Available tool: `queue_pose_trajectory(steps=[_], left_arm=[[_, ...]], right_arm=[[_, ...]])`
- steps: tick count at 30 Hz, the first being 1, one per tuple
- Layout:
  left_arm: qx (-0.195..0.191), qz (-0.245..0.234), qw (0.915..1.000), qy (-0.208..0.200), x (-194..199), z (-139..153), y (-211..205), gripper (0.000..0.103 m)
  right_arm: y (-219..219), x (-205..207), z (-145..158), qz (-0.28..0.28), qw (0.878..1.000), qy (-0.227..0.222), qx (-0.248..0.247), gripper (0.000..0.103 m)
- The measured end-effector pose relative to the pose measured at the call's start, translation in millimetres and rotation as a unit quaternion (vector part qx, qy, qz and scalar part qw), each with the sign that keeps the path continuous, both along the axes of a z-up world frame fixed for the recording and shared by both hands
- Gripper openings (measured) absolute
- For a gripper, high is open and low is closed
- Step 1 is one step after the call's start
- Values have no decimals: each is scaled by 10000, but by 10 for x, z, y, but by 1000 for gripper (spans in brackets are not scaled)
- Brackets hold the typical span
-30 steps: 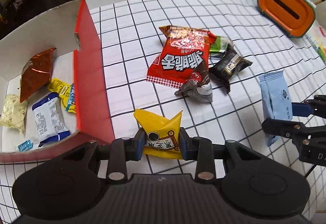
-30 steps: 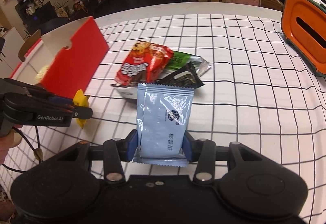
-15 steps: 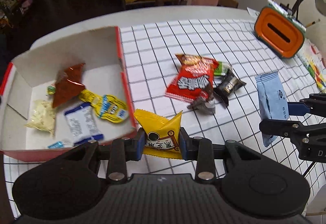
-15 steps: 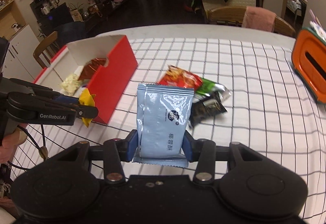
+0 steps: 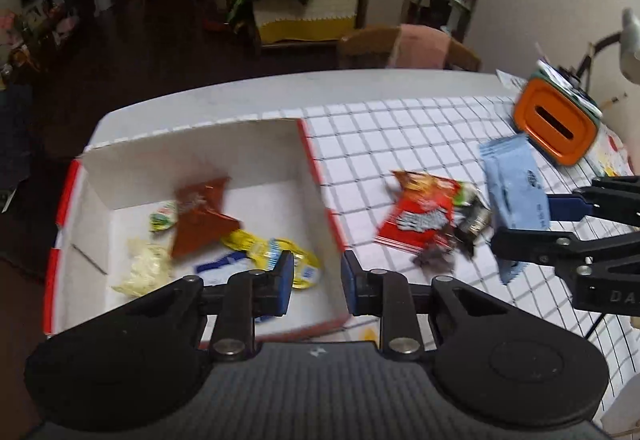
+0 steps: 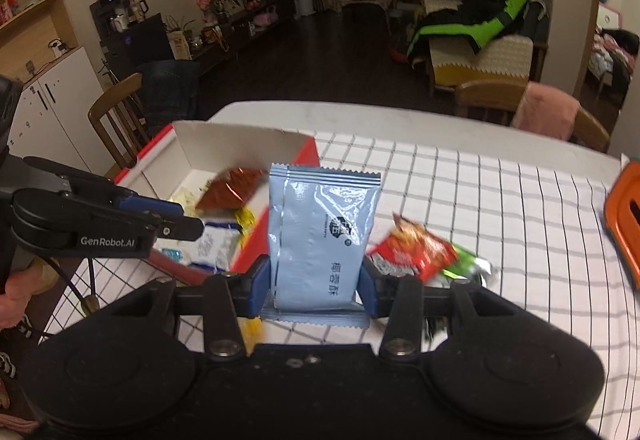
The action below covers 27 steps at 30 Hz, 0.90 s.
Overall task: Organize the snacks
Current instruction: 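Lift both held snacks and carry them toward the red box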
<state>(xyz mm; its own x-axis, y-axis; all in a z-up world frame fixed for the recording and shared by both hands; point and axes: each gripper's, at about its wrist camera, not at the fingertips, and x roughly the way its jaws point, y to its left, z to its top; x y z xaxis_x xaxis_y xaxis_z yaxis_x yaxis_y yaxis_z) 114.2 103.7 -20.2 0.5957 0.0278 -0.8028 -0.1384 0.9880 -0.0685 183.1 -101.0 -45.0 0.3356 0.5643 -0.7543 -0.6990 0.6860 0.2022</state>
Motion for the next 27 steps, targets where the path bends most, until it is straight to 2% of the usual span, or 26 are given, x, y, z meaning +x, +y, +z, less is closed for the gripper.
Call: queue_pose_trajectory(steps=[2, 5, 9, 15, 19, 23, 24, 25, 27], left_arm=[[3, 130, 9999, -9, -24, -2, 151, 25], [-54, -59, 10000, 2, -104, -39, 238, 25], [130, -537, 9984, 100, -214, -176, 61, 25], [-127, -883, 9949, 476, -234, -478, -347, 25], [-224, -816, 9931, 808, -189, -727, -612, 27], [-471, -465, 9908, 1182, -73, -968, -782, 31], [-520, -364, 9902, 1241, -47, -1016, -815, 37], [-545, -221, 9897, 1302, -21, -1061, -843, 51], [-611, 41, 9890, 1343, 19, -1134, -881, 68]], right_arm=[[99, 17, 20, 44, 10000, 3, 15, 44], [203, 31, -4, -4, 10000, 60, 21, 44], [146, -26, -98, -96, 9998, 165, -34, 44], [-114, -124, -271, -315, 9989, 301, -189, 44], [-308, -157, -361, -456, 9981, 343, -240, 44], [-511, -185, -427, -522, 9976, 366, -278, 44], [-570, -187, -442, -529, 9975, 372, -282, 44], [-613, -185, -458, -538, 9974, 376, -287, 44], [-708, -187, -485, -550, 9973, 376, -304, 44]])
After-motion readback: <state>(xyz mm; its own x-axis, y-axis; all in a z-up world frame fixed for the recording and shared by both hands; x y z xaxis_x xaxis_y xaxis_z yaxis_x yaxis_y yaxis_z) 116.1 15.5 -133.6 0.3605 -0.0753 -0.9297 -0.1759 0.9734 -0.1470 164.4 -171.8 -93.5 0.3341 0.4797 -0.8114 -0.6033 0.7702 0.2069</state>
